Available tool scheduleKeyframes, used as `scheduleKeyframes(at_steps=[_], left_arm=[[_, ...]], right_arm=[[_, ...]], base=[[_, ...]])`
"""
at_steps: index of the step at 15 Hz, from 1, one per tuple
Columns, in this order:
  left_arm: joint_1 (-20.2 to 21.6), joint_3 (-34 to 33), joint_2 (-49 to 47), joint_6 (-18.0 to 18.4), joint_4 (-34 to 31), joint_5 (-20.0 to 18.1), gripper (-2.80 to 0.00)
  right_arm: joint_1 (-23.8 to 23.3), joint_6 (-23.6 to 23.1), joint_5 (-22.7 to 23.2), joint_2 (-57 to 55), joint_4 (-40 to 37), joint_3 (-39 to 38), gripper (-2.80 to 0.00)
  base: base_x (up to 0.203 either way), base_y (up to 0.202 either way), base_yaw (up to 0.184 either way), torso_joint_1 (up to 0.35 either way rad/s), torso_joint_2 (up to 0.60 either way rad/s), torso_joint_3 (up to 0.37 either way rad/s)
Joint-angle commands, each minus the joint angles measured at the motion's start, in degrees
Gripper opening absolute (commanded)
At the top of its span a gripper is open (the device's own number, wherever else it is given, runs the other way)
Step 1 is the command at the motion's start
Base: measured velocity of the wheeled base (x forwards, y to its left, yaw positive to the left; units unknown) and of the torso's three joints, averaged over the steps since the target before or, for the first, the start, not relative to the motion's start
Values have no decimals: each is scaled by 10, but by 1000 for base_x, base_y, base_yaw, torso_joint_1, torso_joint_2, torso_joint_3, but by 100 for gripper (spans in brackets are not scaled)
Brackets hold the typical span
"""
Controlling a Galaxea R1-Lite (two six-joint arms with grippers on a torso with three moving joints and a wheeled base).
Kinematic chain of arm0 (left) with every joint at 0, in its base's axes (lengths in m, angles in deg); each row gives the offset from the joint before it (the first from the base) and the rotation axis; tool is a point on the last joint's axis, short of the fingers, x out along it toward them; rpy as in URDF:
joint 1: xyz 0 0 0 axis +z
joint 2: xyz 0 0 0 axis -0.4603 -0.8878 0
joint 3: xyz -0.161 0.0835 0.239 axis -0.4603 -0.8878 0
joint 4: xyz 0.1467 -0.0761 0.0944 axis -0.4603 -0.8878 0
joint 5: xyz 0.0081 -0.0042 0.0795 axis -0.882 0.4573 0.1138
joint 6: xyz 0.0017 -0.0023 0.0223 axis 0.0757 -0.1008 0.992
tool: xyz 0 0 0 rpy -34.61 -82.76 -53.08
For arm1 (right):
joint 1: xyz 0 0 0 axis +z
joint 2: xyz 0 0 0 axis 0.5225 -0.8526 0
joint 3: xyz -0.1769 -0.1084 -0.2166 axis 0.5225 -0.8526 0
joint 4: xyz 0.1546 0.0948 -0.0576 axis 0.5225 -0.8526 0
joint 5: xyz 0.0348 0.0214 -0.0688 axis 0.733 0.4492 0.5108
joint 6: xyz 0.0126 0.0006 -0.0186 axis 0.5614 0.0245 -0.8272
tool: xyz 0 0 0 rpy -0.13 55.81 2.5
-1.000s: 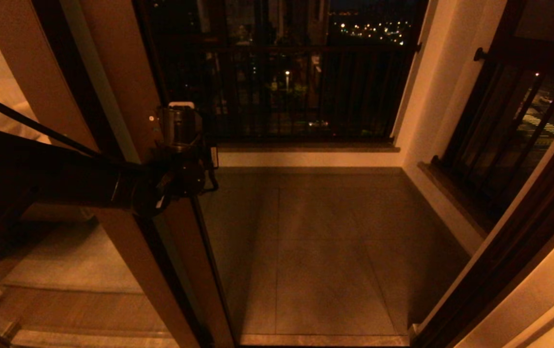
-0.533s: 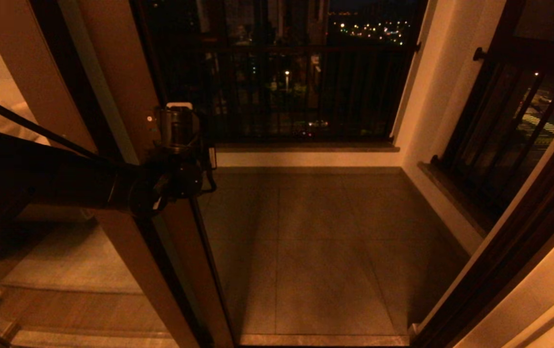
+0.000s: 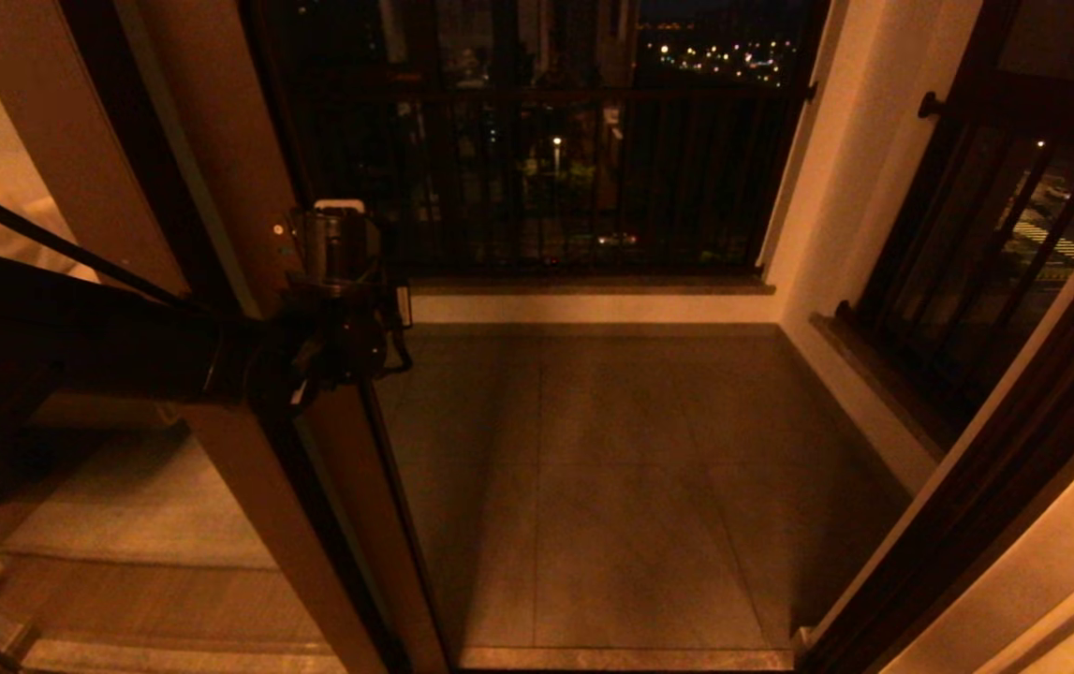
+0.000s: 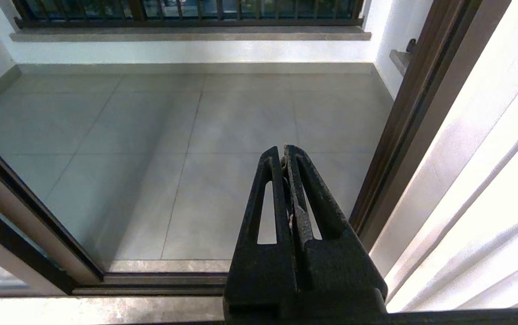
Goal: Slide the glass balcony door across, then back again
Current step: Open the slid door
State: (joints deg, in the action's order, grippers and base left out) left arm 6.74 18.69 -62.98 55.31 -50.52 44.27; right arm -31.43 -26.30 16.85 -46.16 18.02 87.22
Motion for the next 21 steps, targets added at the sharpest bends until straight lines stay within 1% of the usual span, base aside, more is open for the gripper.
scheduleKeyframes(at_steps=[1,11,16,21], left_arm=[[1,0,-1,-1,2,1,-280],[5,-9,0,-8,2,1,-280],[15,-10,6,-8,2,0,-280],[19,-28,9,-8,8,-2,-280]], right_arm=[[0,0,0,0,0,-1,-280],[0,0,0,0,0,-1,-280],[0,0,0,0,0,-1,-280],[0,0,0,0,0,-1,-280]], base=[[0,0,0,0,0,0],[0,0,0,0,0,0],[0,0,0,0,0,0],[0,0,0,0,0,0]])
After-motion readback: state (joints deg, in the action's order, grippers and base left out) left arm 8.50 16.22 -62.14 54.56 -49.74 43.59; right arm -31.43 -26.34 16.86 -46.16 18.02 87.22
